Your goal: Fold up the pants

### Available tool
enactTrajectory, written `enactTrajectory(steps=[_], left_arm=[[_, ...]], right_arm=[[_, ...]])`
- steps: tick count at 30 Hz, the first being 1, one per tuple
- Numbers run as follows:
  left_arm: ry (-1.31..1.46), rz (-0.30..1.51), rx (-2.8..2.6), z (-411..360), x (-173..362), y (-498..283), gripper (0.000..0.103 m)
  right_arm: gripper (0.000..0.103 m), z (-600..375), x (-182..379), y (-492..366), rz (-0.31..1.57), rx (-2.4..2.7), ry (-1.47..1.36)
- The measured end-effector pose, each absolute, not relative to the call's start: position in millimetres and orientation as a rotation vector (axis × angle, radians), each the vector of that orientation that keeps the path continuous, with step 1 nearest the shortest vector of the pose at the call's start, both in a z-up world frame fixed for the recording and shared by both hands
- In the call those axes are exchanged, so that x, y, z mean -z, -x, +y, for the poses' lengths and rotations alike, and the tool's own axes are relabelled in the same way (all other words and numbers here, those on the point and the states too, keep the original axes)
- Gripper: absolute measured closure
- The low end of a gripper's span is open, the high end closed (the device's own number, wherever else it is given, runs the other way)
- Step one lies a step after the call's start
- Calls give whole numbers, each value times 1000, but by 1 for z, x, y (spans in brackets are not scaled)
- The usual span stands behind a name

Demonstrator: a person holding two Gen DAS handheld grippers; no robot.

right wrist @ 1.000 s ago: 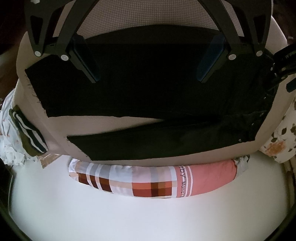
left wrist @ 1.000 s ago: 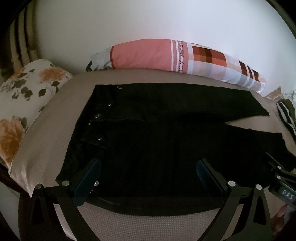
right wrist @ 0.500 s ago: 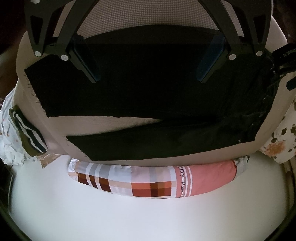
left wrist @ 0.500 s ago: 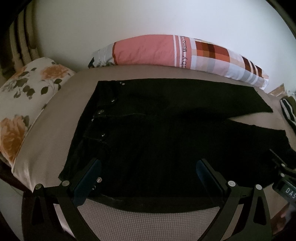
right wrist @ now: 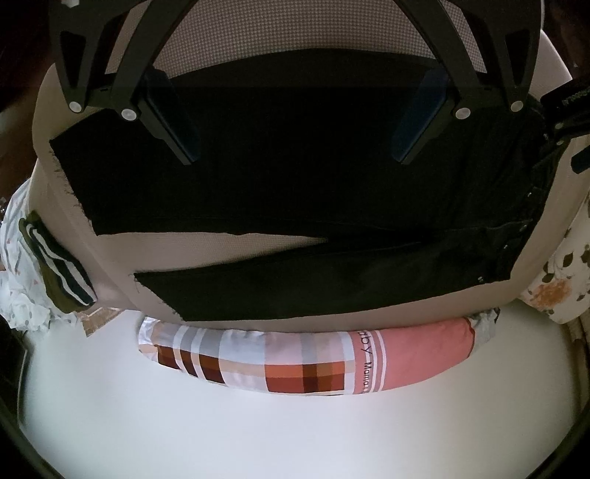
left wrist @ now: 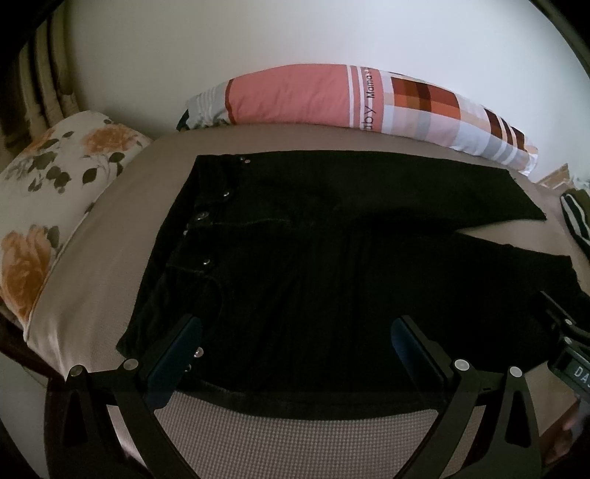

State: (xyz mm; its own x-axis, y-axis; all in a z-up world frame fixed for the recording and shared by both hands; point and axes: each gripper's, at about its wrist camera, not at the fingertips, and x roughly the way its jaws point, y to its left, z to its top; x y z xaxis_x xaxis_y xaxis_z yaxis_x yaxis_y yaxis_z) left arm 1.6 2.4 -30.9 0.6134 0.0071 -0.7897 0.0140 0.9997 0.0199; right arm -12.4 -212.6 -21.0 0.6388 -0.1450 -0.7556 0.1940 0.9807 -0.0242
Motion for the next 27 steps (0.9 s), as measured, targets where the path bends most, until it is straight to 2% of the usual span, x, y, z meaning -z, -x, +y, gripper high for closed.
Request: enactTrajectory(steps=[27], left_arm=[[-40, 902, -8, 7, 26, 1, 1]], right_arm=[[1, -211, 18, 15, 845, 193, -59]])
